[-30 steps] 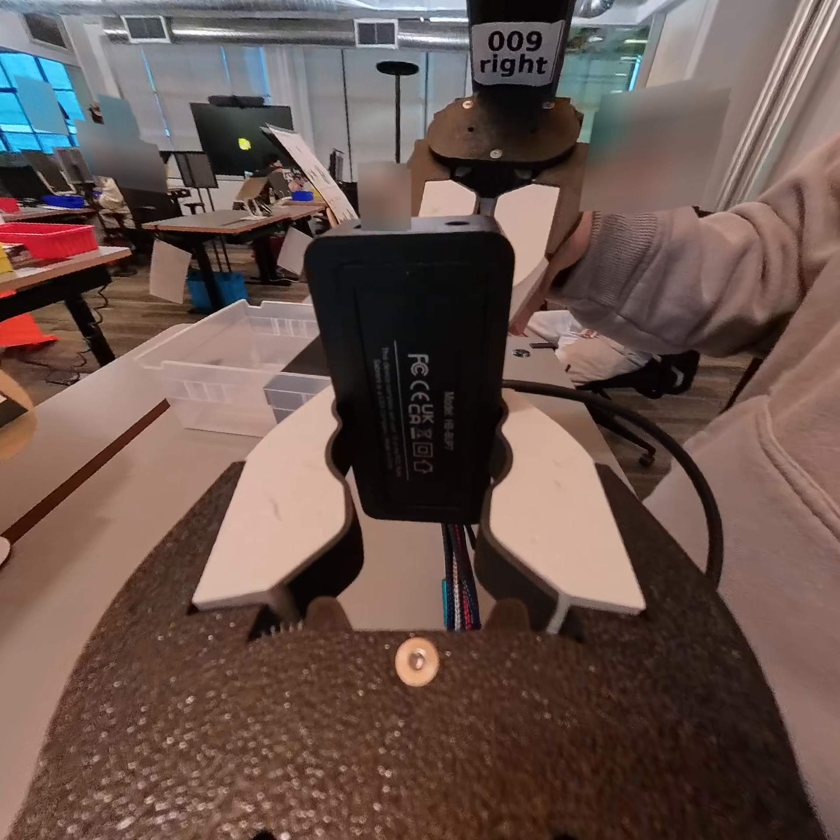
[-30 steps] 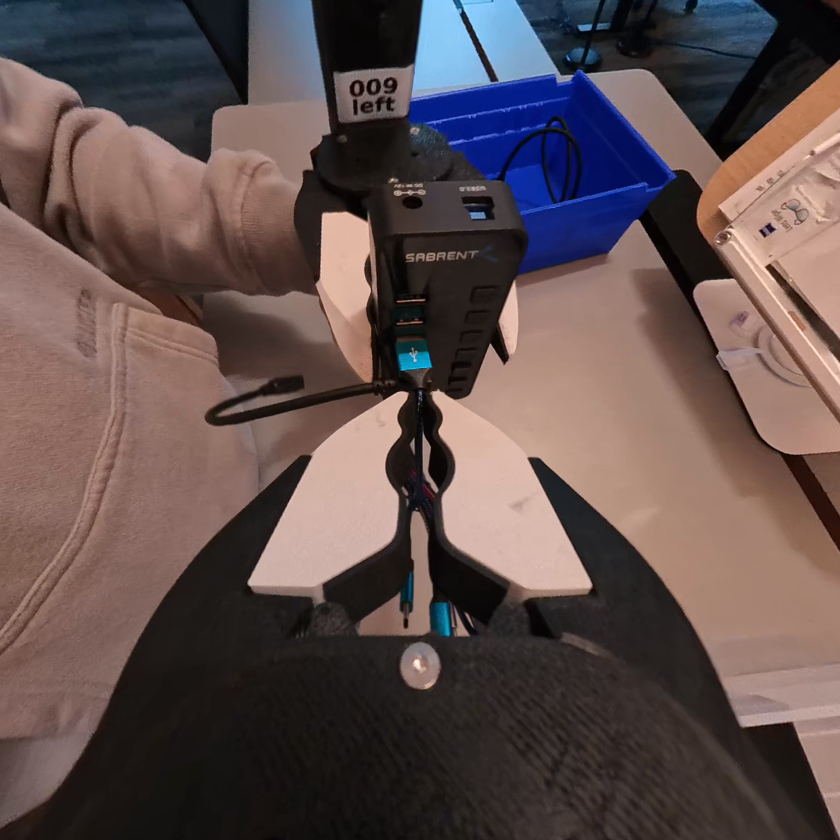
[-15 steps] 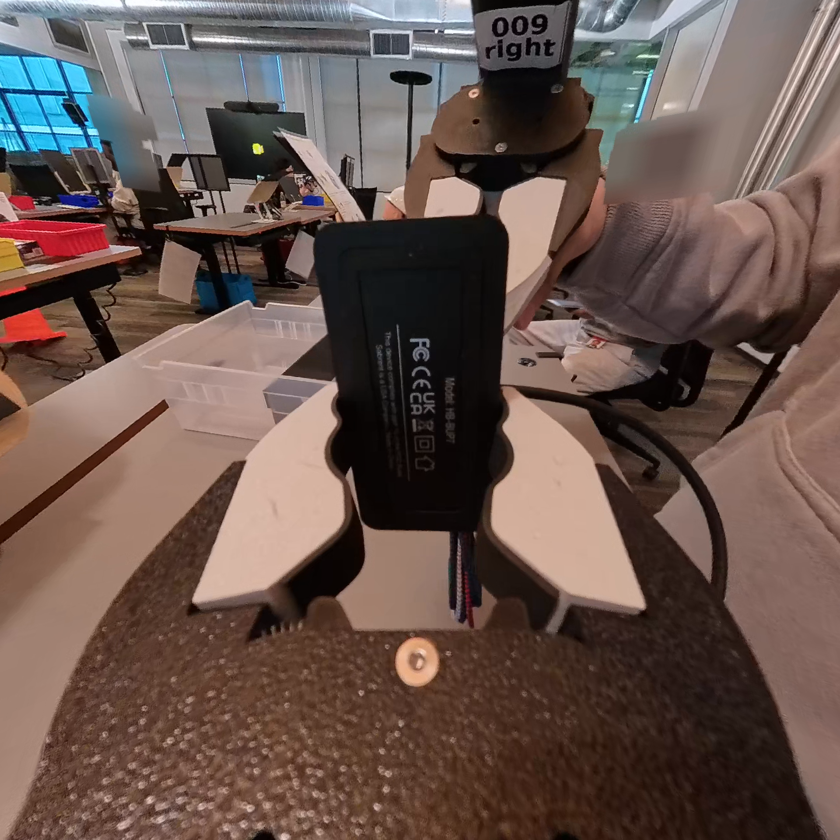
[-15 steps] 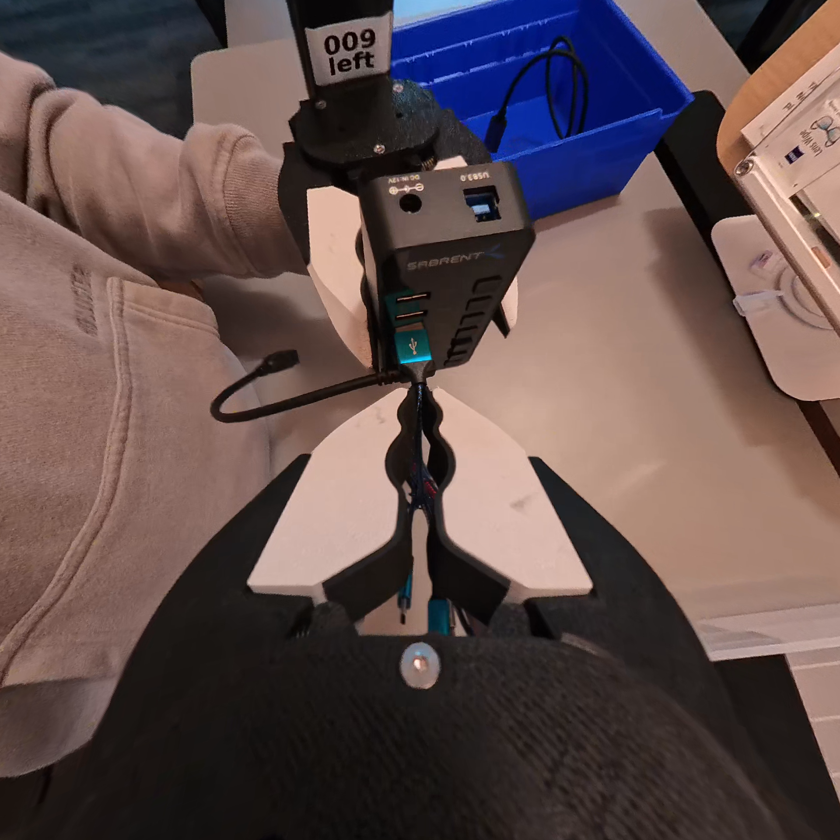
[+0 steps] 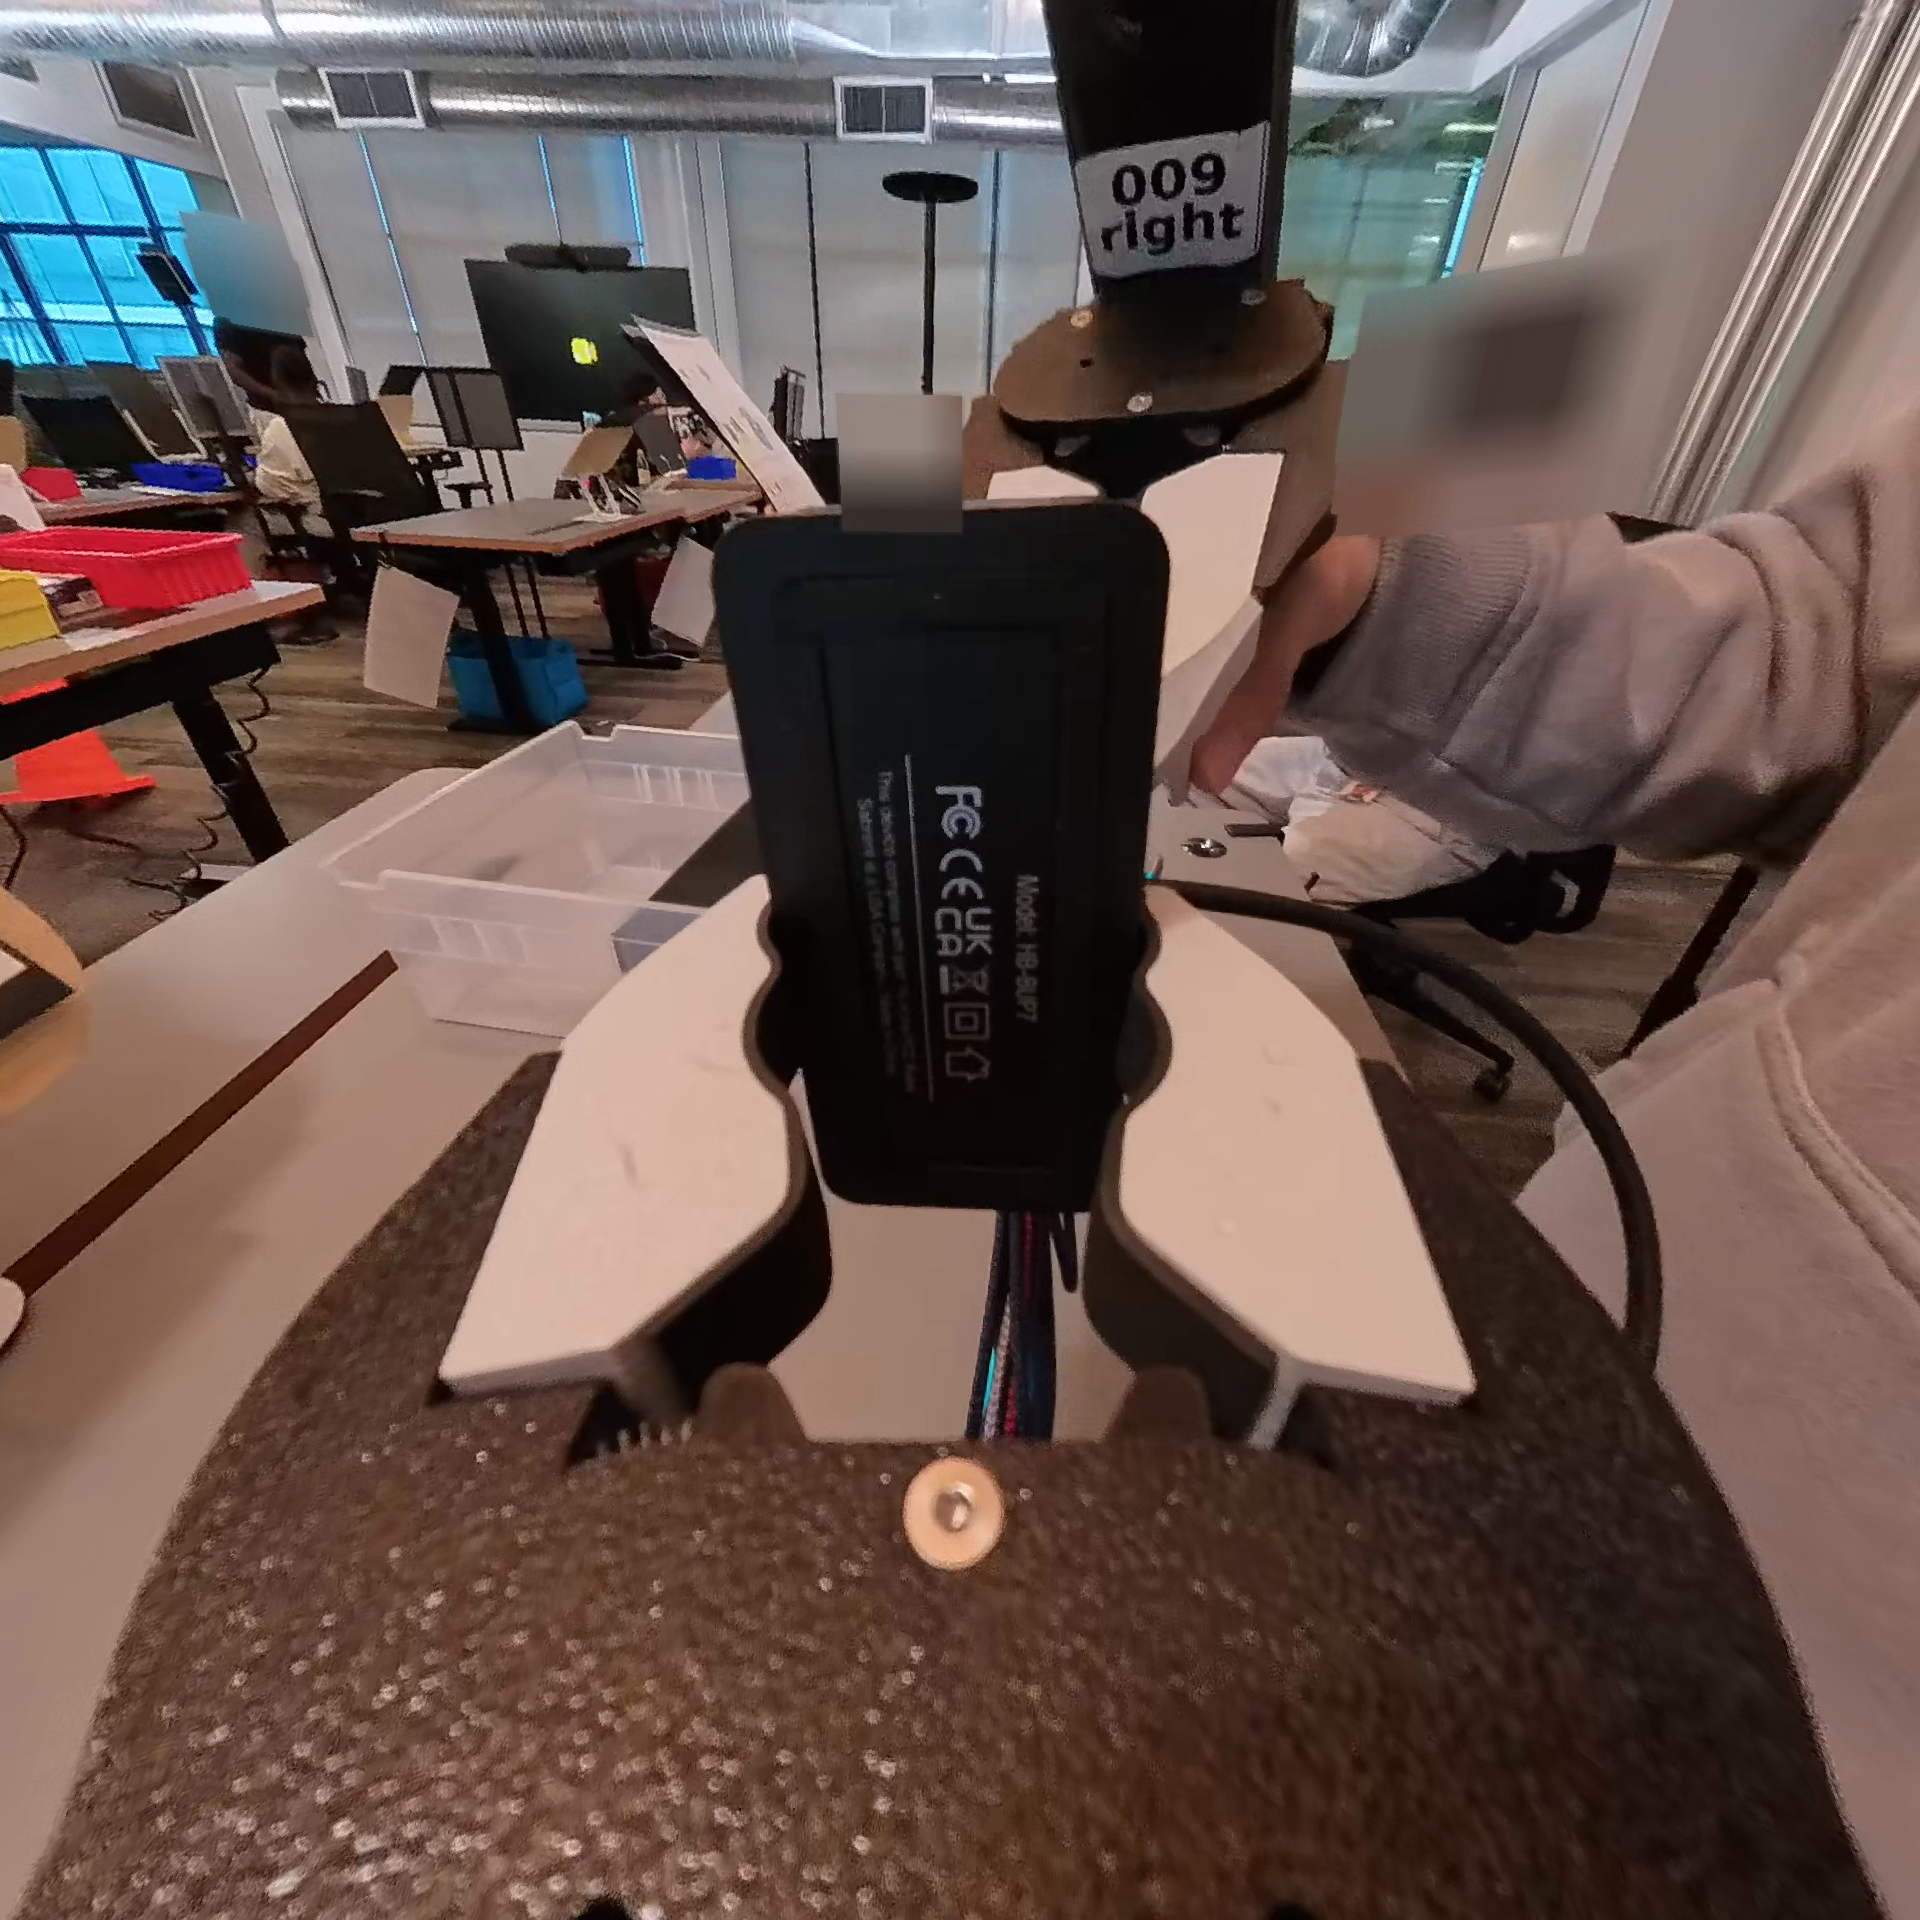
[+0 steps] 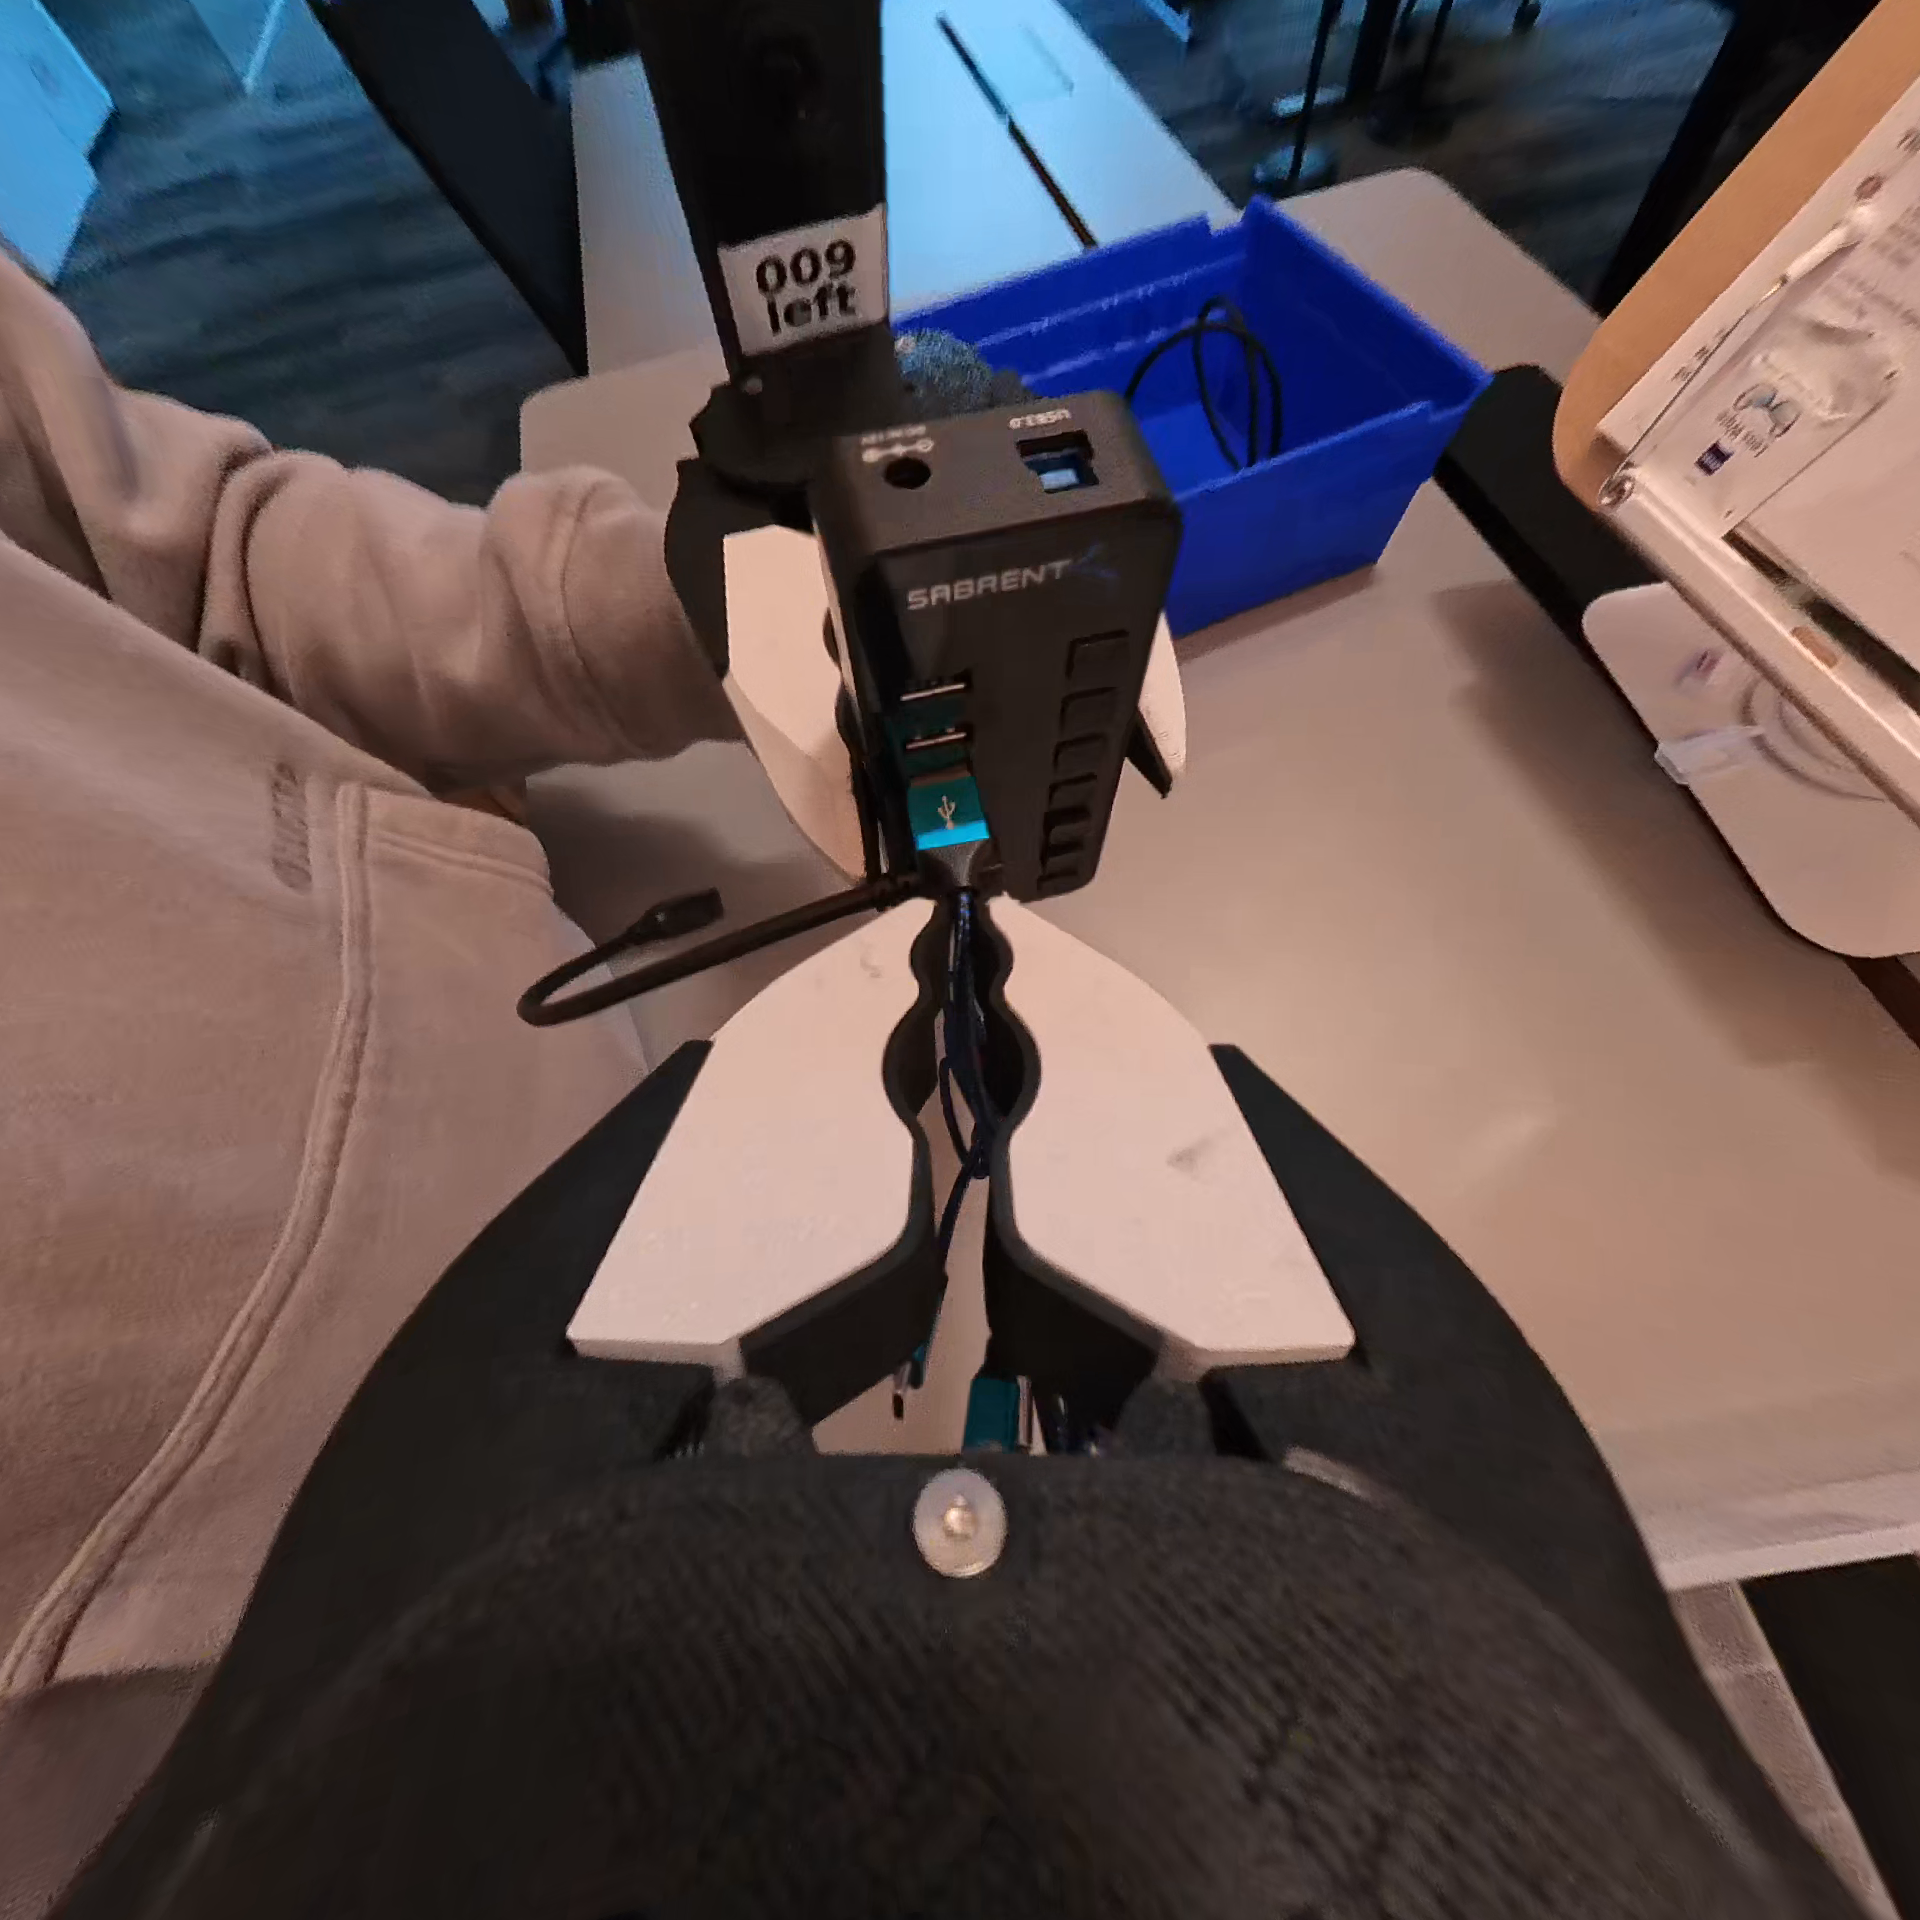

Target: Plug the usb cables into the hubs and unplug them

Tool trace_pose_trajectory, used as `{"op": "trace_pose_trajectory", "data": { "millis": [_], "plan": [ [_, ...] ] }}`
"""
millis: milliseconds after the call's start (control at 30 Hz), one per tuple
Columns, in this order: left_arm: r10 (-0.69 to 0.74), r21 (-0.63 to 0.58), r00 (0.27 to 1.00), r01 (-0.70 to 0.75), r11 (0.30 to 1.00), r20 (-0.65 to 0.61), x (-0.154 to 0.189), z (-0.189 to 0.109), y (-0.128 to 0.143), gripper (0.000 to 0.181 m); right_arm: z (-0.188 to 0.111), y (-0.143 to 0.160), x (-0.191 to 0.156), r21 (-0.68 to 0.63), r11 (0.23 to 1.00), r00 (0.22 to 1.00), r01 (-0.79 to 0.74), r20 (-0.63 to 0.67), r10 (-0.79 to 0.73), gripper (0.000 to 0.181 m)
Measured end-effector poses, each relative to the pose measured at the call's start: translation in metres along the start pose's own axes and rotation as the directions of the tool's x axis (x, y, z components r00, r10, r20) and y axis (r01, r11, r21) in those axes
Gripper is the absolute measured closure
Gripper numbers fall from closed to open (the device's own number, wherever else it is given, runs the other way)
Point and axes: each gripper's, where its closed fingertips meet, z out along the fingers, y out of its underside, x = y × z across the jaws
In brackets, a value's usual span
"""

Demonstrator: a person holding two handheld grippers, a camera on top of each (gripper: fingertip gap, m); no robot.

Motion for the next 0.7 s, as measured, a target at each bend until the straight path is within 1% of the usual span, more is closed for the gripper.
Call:
{"op": "trace_pose_trajectory", "data": {
  "millis": [33, 133, 233, 333, 367, 400, 500, 567, 667, 700],
  "plan": [
    [0.004, 0.004, 1.0, -0.004, 1.0, 0.003, 0.0, 0.0, -0.002, 0.122, 0.0, -0.002, 0.0, 0.021, 1.0, 1.0, -0.008, 0.0, 0.008, 0.178],
    [0.01, 0.012, 1.0, -0.01, 1.0, -0.001, 0.001, -0.004, -0.006, 0.122, 0.001, -0.008, -0.003, 0.093, 0.995, 1.0, -0.024, 0.006, 0.024, 0.176],
    [0.021, 0.006, 1.0, -0.021, 1.0, -0.004, 0.001, -0.006, -0.006, 0.122, 0.003, -0.008, -0.004, 0.122, 0.991, 0.998, -0.054, 0.027, 0.051, 0.175],
    [0.028, 0.011, 0.999, -0.028, 1.0, -0.016, 0.003, -0.005, -0.006, 0.122, 0.003, -0.02, -0.007, 0.218, 0.971, 0.994, -0.094, 0.068, 0.081, 0.17],
    [0.028, 0.016, 0.999, -0.028, 0.999, -0.018, 0.003, -0.005, -0.006, 0.122, 0.004, -0.019, -0.002, 0.215, 0.97, 0.994, -0.109, 0.047, 0.101, 0.179],
    [0.027, 0.019, 0.999, -0.027, 0.999, -0.019, 0.004, -0.004, -0.006, 0.122, 0.004, -0.019, -0.001, 0.214, 0.971, 0.994, -0.105, 0.045, 0.097, 0.181],
    [0.017, 0.044, 1.0, -0.016, 0.999, -0.019, 0.003, -0.003, -0.006, 0.122, 0.006, -0.022, -0.004, 0.238, 0.966, 0.994, -0.105, 0.068, 0.091, 0.176],
    [0.01, 0.059, 1.0, -0.009, 0.998, -0.014, 0.001, -0.004, -0.007, 0.122, 0.007, -0.022, -0.004, 0.233, 0.968, 0.995, -0.088, 0.06, 0.076, 0.166],
    [-0.001, 0.082, 1.0, 0.003, 0.997, -0.026, 0.003, -0.005, -0.007, 0.122, 0.01, -0.022, -0.004, 0.223, 0.973, 0.997, -0.066, 0.041, 0.058, 0.167],
    [-0.005, 0.091, 0.999, 0.008, 0.996, -0.033, 0.003, -0.005, -0.007, 0.122, 0.011, -0.023, -0.005, 0.227, 0.972, 0.997, -0.065, 0.056, 0.054, 0.168]
  ]
}}
